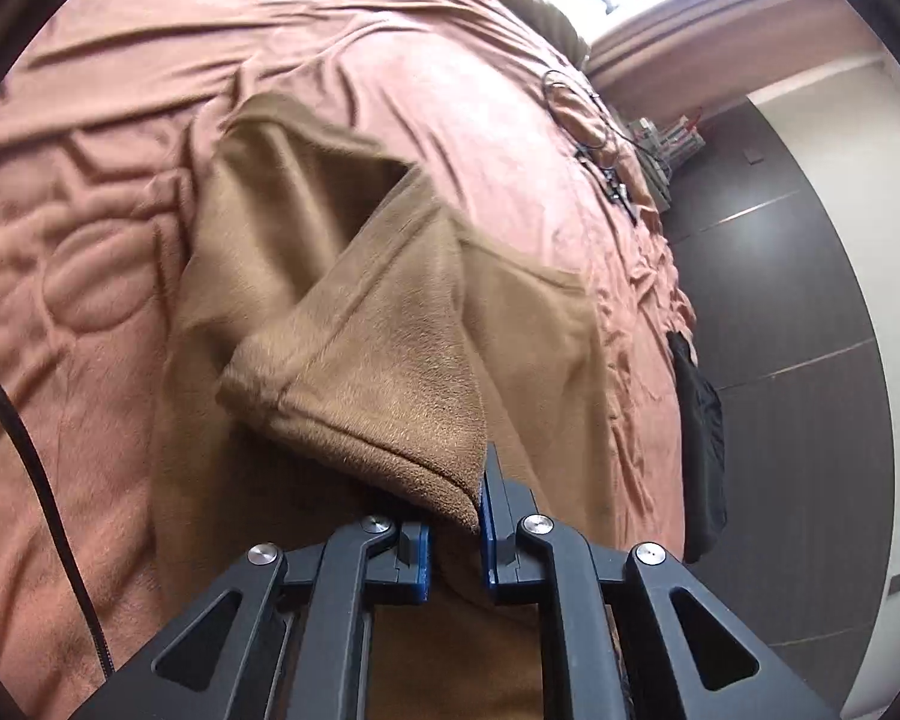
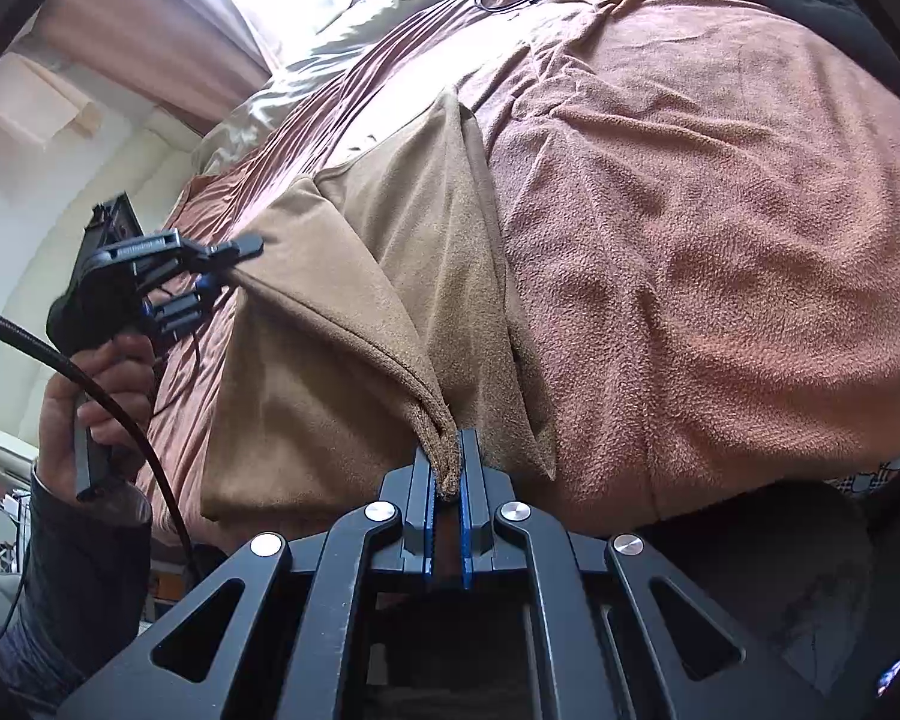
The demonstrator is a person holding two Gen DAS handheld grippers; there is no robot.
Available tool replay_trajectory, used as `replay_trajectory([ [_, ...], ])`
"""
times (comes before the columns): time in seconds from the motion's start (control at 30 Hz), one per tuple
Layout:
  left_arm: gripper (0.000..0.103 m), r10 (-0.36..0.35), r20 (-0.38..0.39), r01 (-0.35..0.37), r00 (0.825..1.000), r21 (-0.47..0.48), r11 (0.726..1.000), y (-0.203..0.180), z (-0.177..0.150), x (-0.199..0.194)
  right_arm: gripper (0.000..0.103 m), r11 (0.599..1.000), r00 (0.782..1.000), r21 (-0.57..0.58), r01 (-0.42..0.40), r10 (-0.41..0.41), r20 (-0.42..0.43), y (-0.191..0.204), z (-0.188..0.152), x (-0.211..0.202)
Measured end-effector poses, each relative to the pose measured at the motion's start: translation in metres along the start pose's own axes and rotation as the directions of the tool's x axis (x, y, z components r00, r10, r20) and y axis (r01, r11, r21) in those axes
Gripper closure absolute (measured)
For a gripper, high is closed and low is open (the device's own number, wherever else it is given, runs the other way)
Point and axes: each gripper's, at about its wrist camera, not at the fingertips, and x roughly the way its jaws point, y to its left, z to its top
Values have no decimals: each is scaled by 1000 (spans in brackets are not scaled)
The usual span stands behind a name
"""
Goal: Fold small clothes
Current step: 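Close the left tool on the flap corner while the right tool holds the folded edge, then open the left tool to release the flap corner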
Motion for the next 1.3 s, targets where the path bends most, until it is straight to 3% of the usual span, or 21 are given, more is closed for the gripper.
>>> replay_trajectory([
  [0.2,93,-62,14,61,998,70,996,-33,20,2,101,1000,1000,10,7,-7,15,1,0,-3],
  [0.47,93,-80,-4,80,997,105,991,-66,44,28,101,999,1000,36,2,-3,15,-4,1,-2],
  [0.9,93,-24,-73,35,997,156,987,-88,58,86,101,997,1000,71,9,-10,15,-8,-1,1],
  [0.97,88,-17,-73,30,997,183,983,-96,58,90,101,997,1000,75,10,-11,16,-8,-1,1],
  [1.13,60,-85,-61,97,995,234,967,-110,55,81,101,997,999,79,19,-21,27,-7,-3,0],
  [1.2,55,-68,-39,76,997,248,966,-111,53,71,101,997,999,80,22,-25,30,-7,-3,-1],
  [1.3,54,-44,-27,49,999,230,972,-100,50,57,101,997,999,76,29,-32,36,-5,-5,-4],
])
